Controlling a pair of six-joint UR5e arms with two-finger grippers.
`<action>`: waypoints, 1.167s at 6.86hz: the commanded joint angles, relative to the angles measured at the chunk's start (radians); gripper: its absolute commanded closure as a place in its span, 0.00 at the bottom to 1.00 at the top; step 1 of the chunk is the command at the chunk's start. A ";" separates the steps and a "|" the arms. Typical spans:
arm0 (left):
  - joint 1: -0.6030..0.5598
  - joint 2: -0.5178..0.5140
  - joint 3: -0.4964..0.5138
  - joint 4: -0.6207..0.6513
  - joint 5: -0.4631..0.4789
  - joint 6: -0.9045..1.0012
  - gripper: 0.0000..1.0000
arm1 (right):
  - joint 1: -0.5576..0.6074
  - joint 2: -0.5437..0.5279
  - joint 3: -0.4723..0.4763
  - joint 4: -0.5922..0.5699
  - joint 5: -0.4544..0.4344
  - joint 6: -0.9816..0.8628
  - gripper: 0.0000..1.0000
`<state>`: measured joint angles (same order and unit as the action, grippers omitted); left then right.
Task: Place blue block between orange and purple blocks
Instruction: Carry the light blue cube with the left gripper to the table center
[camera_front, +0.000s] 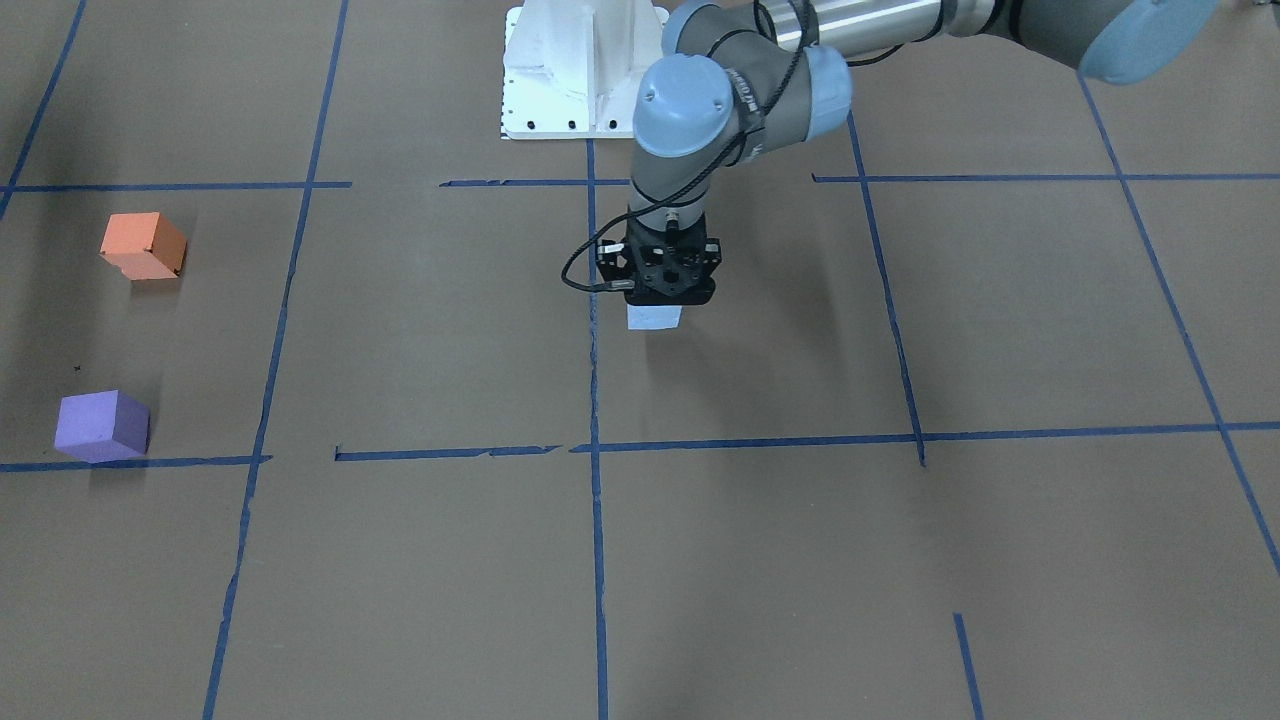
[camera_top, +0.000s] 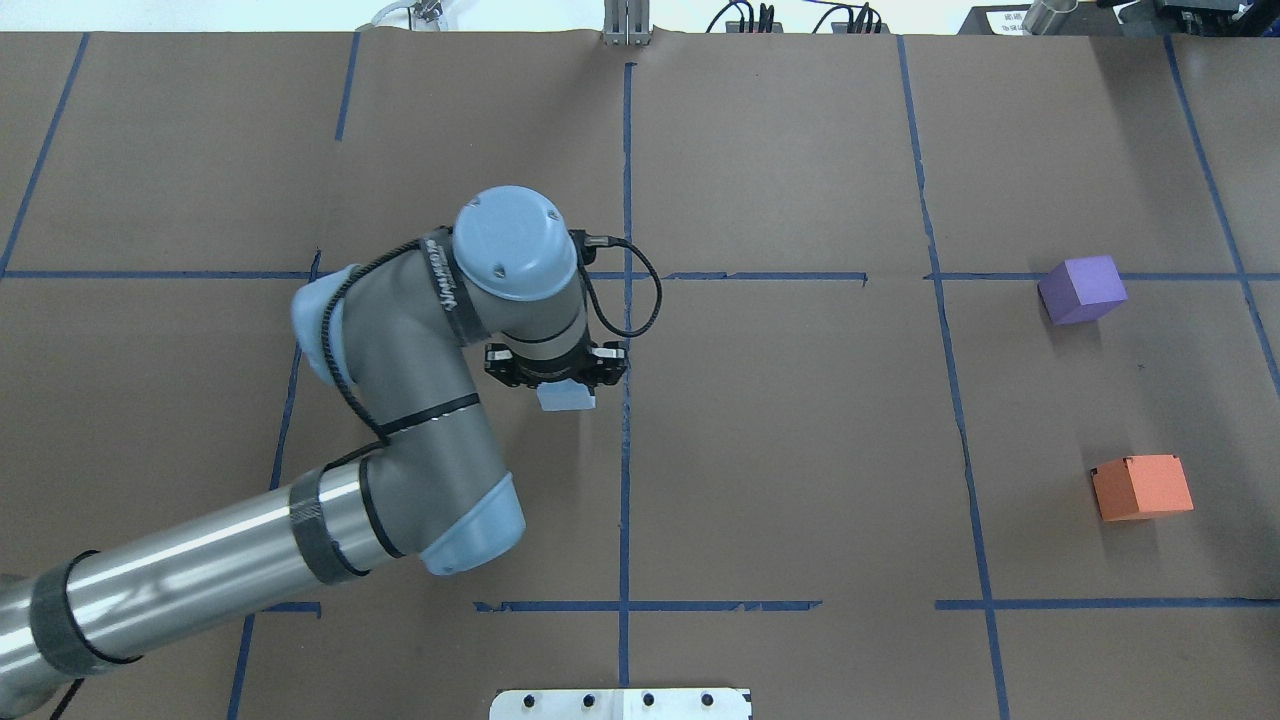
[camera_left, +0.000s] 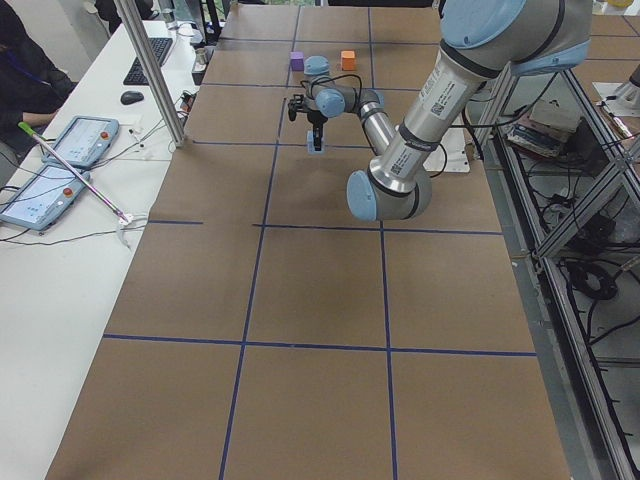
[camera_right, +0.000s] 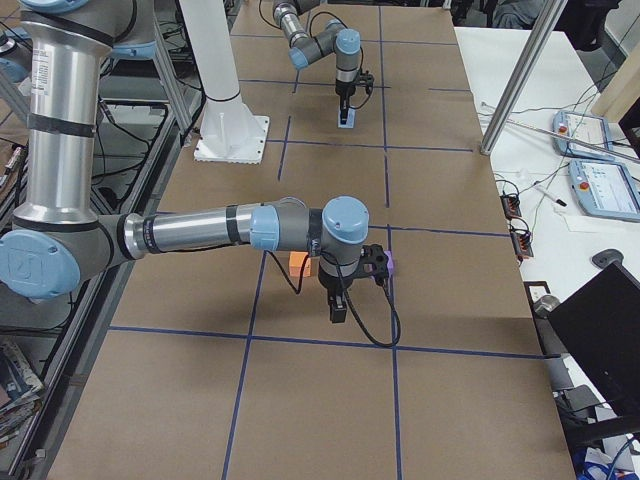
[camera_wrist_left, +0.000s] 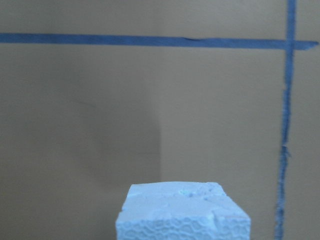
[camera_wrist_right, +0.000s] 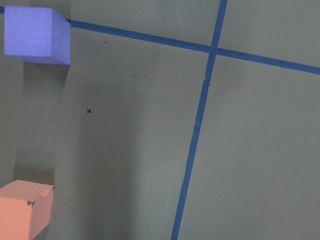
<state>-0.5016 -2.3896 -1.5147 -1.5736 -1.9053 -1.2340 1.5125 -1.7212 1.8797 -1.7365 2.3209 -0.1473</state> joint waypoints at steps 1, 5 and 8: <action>0.058 -0.109 0.164 -0.065 0.072 -0.051 0.52 | 0.002 0.000 -0.001 0.000 0.000 0.000 0.00; 0.055 -0.103 0.160 -0.059 0.074 -0.048 0.00 | 0.000 0.000 -0.001 0.000 0.000 0.000 0.00; -0.163 0.016 -0.171 0.203 -0.125 0.165 0.00 | 0.000 0.008 0.000 0.046 0.000 0.003 0.00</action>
<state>-0.5693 -2.4450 -1.5284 -1.4977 -1.9375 -1.1879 1.5125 -1.7150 1.8808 -1.7233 2.3209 -0.1479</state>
